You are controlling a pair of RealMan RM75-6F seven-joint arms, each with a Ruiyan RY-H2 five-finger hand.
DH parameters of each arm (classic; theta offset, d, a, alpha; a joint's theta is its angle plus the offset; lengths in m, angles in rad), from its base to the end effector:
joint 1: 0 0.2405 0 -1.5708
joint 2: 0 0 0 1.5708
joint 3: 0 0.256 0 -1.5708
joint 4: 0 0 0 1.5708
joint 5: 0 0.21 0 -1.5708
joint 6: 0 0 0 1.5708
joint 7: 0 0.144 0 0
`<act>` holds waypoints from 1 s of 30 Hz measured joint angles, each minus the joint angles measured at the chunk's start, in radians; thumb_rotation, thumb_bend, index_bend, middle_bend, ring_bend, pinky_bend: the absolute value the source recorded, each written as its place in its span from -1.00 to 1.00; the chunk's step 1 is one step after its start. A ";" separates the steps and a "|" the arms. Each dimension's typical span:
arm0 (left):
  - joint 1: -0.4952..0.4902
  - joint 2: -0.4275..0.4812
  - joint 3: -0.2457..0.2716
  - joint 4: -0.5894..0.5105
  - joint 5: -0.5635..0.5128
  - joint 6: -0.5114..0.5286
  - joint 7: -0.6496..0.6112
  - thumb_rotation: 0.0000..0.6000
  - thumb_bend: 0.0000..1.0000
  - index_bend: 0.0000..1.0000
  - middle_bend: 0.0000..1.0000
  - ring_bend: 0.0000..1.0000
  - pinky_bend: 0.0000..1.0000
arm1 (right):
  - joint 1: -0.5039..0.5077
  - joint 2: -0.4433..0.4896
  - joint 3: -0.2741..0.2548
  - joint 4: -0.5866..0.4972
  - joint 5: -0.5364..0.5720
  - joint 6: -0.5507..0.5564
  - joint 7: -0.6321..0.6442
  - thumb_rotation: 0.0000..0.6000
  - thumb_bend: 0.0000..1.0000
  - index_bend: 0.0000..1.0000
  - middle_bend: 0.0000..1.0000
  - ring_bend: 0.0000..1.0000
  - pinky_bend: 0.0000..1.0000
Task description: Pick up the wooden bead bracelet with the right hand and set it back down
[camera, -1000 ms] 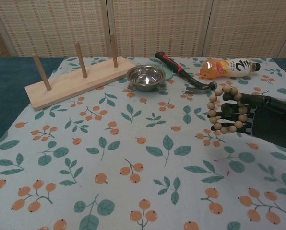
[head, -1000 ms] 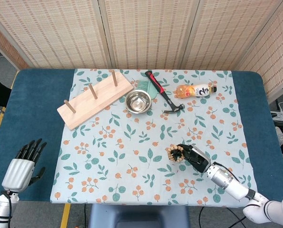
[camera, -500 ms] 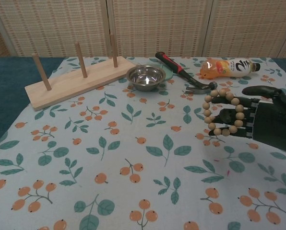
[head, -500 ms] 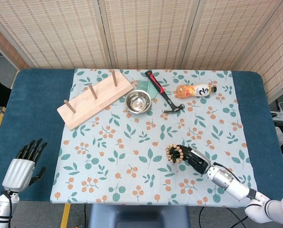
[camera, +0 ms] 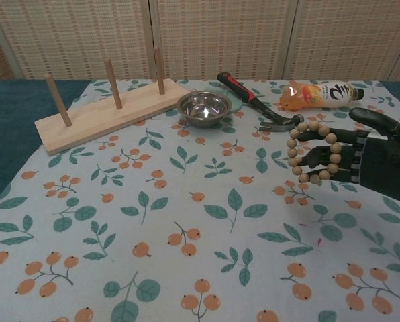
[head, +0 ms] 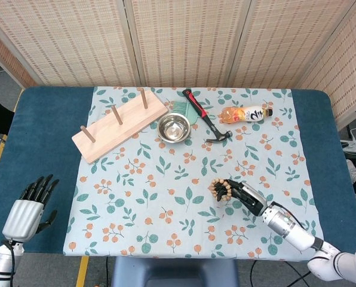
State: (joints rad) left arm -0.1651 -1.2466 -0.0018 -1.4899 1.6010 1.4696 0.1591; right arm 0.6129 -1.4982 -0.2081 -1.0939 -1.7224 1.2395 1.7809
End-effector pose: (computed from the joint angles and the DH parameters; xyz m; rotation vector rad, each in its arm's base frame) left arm -0.2991 0.1954 0.1142 -1.5939 -0.7224 -0.8635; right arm -0.2581 -0.2825 0.0067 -1.2052 2.4071 -1.4734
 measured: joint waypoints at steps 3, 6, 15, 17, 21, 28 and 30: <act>0.000 0.001 0.000 0.001 -0.001 -0.001 -0.001 0.99 -0.23 -0.87 -1.00 -1.00 -0.65 | -0.027 -0.009 0.039 -0.005 0.048 0.015 -0.205 0.94 -0.32 -0.16 -0.07 -0.53 -0.46; -0.001 0.001 0.000 0.001 -0.001 -0.002 -0.002 1.00 -0.24 -0.87 -1.00 -1.00 -0.65 | -0.058 -0.018 0.090 -0.017 0.108 0.039 -0.438 1.00 -0.02 0.23 0.17 -0.35 -0.41; -0.001 0.000 0.003 -0.002 0.002 -0.004 0.006 1.00 -0.23 -0.87 -1.00 -1.00 -0.65 | -0.125 -0.043 0.261 -0.004 0.286 0.087 -1.015 1.00 0.61 0.84 0.66 0.12 -0.06; 0.000 -0.002 0.003 -0.003 0.002 -0.003 0.010 1.00 -0.23 -0.87 -1.00 -1.00 -0.65 | -0.128 -0.047 0.291 0.015 0.314 0.079 -1.096 1.00 0.62 0.84 0.66 0.12 -0.06; -0.001 -0.006 0.004 -0.003 0.000 -0.007 0.015 1.00 -0.23 -0.87 -1.00 -1.00 -0.64 | -0.123 -0.059 0.323 0.054 0.330 0.067 -1.202 1.00 0.62 0.84 0.66 0.12 -0.06; -0.006 -0.012 0.005 0.002 -0.003 -0.021 0.024 1.00 -0.23 -0.87 -1.00 -1.00 -0.64 | -0.080 -0.129 0.373 0.178 0.331 0.075 -1.400 1.00 0.62 0.84 0.66 0.12 -0.07; -0.007 -0.014 0.006 0.002 -0.003 -0.024 0.028 0.99 -0.23 -0.87 -1.00 -1.00 -0.63 | -0.060 -0.156 0.380 0.226 0.325 0.072 -1.449 1.00 0.62 0.84 0.66 0.12 -0.09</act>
State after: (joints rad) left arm -0.1725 -1.2609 0.0044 -1.4880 1.5980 1.4453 0.1870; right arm 0.5527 -1.6542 0.1714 -0.8678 -1.3972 1.3113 0.3323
